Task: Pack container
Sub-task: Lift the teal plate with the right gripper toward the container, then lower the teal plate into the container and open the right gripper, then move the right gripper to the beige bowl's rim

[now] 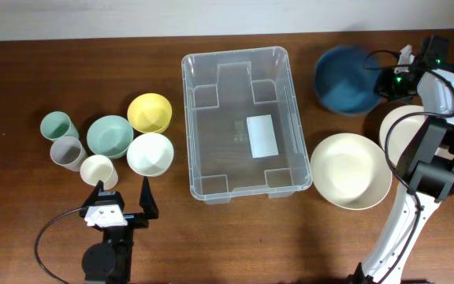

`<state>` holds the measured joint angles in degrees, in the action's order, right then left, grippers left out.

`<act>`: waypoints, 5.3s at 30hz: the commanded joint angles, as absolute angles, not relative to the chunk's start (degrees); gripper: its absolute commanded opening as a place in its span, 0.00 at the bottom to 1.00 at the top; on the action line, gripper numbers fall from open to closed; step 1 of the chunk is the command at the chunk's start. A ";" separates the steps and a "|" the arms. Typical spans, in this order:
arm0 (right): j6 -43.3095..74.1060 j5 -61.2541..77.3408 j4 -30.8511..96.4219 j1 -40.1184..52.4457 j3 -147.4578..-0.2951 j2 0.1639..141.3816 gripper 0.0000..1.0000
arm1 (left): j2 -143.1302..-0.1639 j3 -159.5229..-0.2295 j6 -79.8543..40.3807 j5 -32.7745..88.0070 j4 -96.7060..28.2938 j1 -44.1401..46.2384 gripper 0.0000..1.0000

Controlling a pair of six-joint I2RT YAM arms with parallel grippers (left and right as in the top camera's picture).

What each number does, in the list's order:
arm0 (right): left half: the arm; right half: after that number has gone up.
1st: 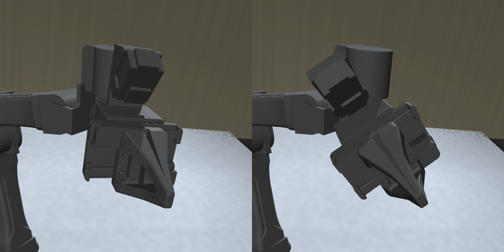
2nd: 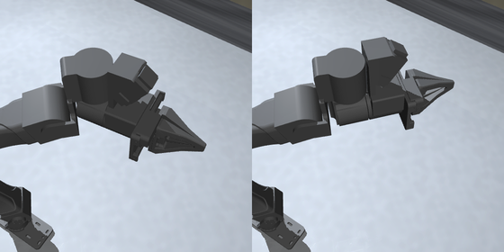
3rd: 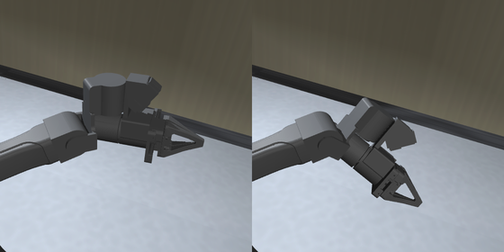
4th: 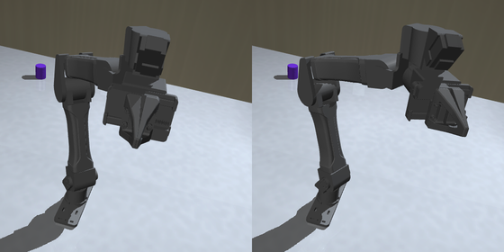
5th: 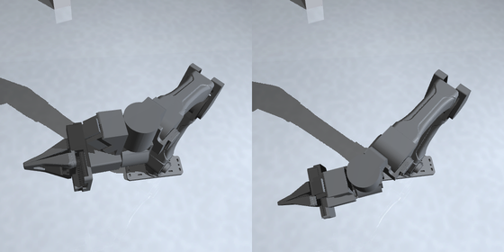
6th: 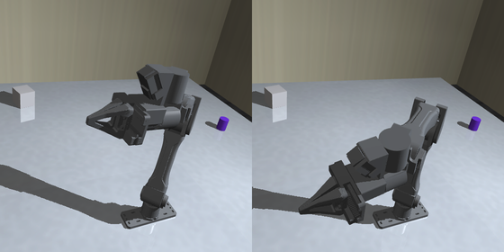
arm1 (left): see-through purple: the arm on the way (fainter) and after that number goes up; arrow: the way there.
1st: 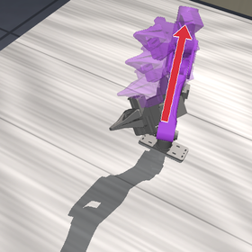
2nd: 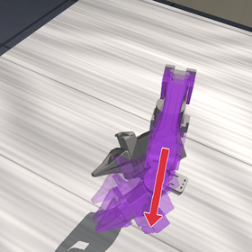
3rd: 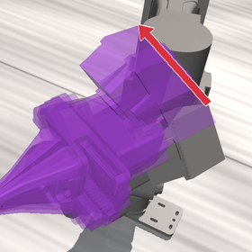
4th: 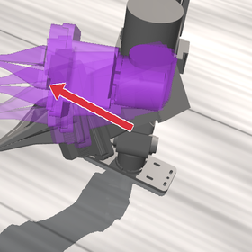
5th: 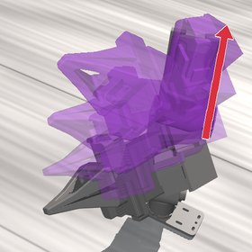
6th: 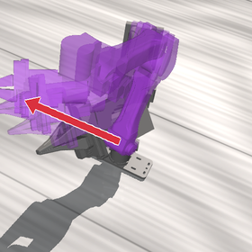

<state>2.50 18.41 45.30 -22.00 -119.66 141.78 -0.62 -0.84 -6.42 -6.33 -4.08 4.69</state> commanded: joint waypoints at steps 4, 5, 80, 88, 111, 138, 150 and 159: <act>2.46 21.47 45.01 -22.26 -121.64 142.12 0.04 | -0.34 -0.56 -5.48 -5.76 -4.12 4.45 1.00; 2.46 21.43 44.99 -22.26 -121.86 142.12 0.04 | -0.34 -0.56 -5.48 -5.76 -4.12 4.45 1.00; 2.26 4.45 78.43 18.06 -151.50 144.77 0.04 | -0.34 -0.56 -5.48 -5.76 -4.12 4.45 1.00; 2.22 4.23 74.06 17.45 -150.39 144.77 0.47 | -0.34 -0.56 -5.48 -5.76 -4.12 4.45 1.00; 13.26 -2.90 90.17 5.78 -174.65 140.40 0.49 | -0.34 -0.56 -5.48 -5.76 -4.12 4.45 1.00; 9.85 -1.54 97.34 -32.86 -177.42 118.76 0.52 | -0.34 -0.56 -5.48 -5.76 -4.12 4.45 1.00; 6.44 -7.40 97.34 -40.03 -134.52 95.72 0.56 | -0.34 -0.56 -5.48 -5.76 -4.12 4.45 1.00; 9.32 -7.14 90.91 -43.64 -109.01 93.69 0.63 | -0.34 -0.56 -5.48 -5.76 -4.12 4.45 1.00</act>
<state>8.34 -6.20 94.00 -42.89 -114.65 95.11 -0.62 -0.84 -6.42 -6.33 -4.08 4.69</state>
